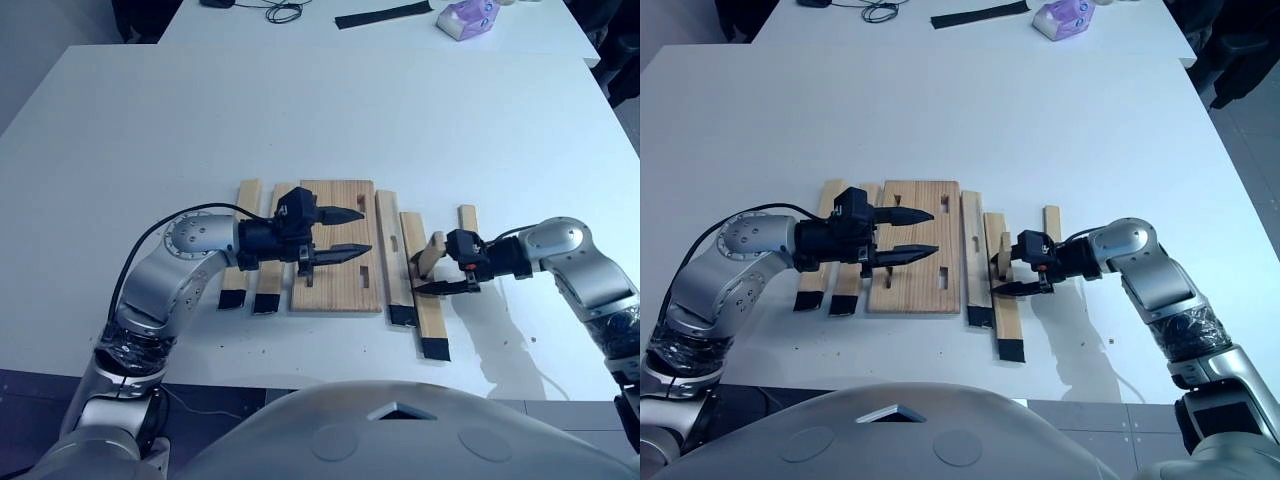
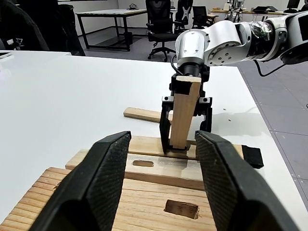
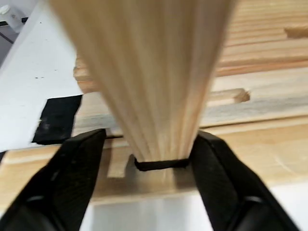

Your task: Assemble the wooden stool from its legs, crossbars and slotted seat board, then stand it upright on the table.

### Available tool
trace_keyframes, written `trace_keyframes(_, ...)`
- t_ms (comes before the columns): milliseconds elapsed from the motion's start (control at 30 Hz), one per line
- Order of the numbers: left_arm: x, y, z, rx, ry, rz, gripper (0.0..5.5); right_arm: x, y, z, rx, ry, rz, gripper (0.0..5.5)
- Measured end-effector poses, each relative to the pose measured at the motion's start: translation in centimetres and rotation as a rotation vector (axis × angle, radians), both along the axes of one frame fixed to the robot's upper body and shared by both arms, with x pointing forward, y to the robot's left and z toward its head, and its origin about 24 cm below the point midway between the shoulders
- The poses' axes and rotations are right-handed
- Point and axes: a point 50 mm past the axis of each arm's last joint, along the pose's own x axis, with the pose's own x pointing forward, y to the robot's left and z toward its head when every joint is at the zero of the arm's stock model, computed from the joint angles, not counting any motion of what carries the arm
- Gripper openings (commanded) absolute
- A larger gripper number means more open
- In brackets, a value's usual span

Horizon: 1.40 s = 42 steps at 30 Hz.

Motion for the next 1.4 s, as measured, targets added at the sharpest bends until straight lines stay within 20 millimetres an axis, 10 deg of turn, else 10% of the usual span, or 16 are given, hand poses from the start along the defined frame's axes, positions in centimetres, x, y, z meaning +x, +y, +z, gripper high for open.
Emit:
trace_keyframes(600,0.5,0.4,-0.3,0.022,-0.028,0.025,2.48,1.9,-1.5,0.3,0.036,-0.152,-0.197,4.20)
trace_keyframes(800,0.6,0.5,-0.3,0.020,-0.037,0.029,2.48,2.3,-1.6,3.2,0.155,-0.167,-0.264,3.41)
trace_keyframes(1033,0.6,0.5,-0.2,0.016,-0.046,0.028,2.48,0.8,-1.3,4.1,0.178,-0.086,-0.222,3.41)
trace_keyframes(1400,0.5,0.5,-0.1,0.016,-0.062,0.018,2.48,1.9,-1.6,10.7,0.401,-0.147,-0.300,3.41)
